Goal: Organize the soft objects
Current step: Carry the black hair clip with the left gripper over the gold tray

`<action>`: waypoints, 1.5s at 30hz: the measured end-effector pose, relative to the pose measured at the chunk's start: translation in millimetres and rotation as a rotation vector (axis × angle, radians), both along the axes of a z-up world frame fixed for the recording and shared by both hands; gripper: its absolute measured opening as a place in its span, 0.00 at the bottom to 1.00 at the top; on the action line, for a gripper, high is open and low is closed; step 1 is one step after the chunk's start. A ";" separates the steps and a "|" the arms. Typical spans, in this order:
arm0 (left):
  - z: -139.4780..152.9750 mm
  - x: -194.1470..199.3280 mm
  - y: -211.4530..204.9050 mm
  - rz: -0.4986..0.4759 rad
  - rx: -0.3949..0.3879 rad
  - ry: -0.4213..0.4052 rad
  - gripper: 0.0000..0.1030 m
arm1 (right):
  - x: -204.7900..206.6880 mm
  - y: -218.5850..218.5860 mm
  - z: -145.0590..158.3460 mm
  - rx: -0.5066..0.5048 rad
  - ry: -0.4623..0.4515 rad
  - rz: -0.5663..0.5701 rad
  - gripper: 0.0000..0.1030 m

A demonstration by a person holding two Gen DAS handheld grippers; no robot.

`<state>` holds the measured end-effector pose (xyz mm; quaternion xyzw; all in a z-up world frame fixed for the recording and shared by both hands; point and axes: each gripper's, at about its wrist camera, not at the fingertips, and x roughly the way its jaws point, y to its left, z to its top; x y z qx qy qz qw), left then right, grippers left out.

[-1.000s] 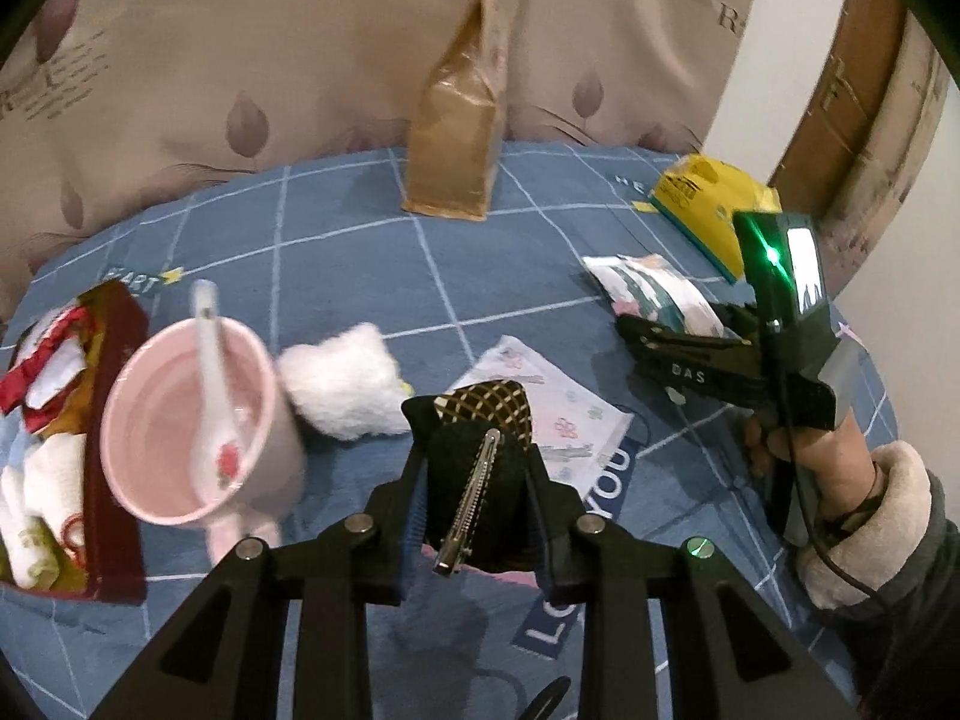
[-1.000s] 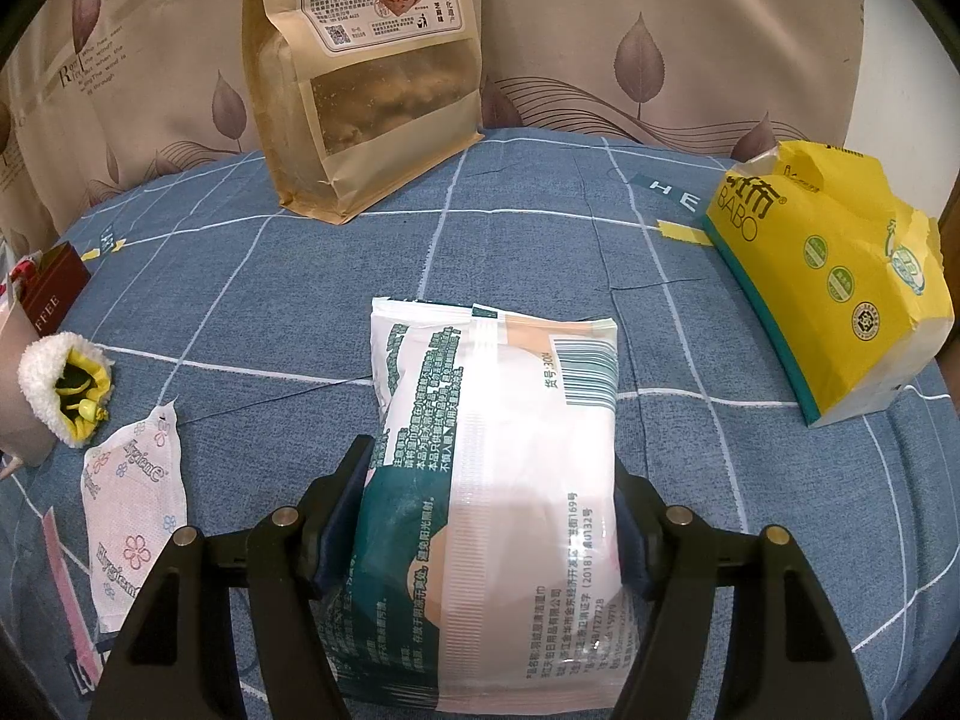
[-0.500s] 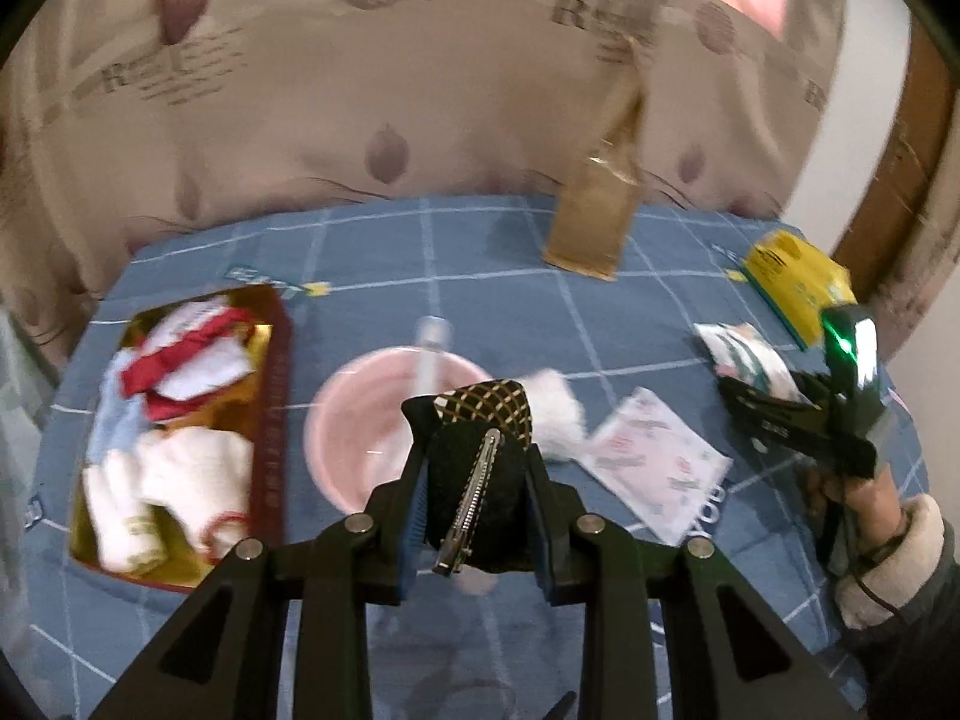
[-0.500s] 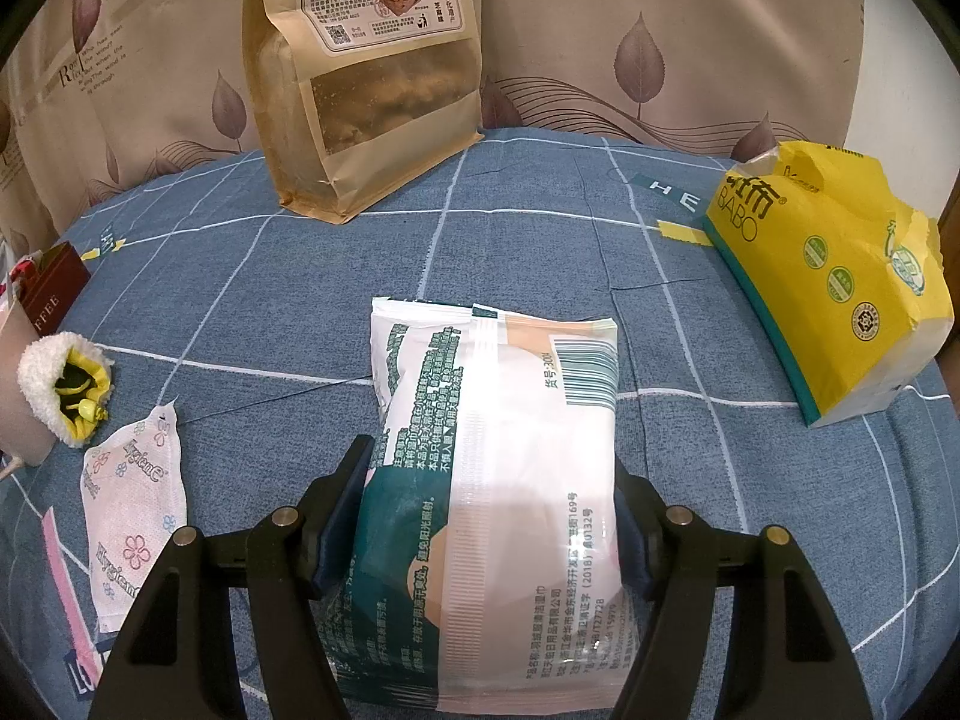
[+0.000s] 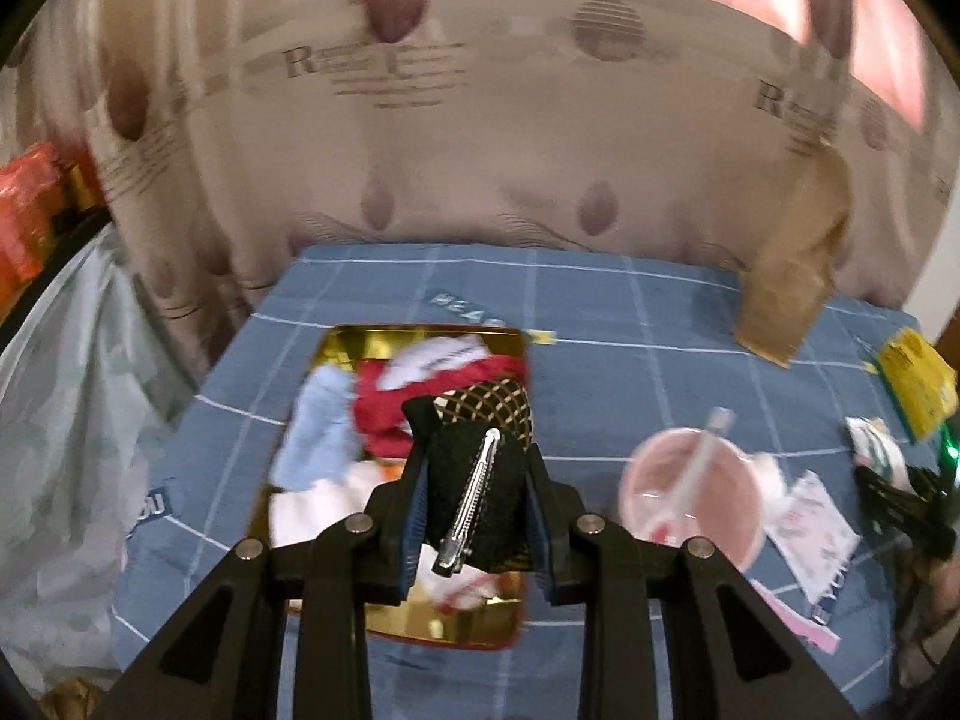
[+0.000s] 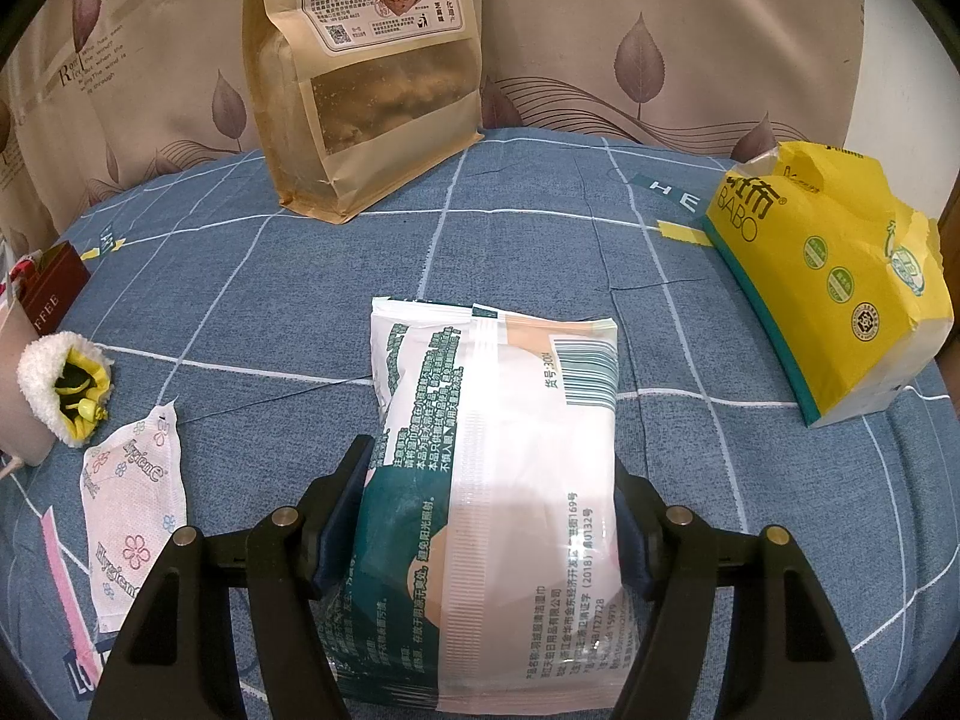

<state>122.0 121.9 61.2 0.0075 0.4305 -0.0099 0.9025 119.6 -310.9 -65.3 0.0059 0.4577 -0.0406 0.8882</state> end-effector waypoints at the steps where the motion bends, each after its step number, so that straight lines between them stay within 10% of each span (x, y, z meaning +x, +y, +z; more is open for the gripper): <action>1: -2.7 2.4 6.5 0.017 0.005 0.007 0.28 | 0.0 0.0 0.0 0.000 0.000 0.000 0.65; 28: -82.6 52.1 62.6 0.134 0.003 0.144 0.29 | 0.5 -0.2 -0.5 -0.003 0.001 -0.001 0.65; 45: -81.9 45.7 64.5 0.126 0.012 0.121 0.54 | 0.3 0.3 -0.3 -0.008 0.002 0.000 0.65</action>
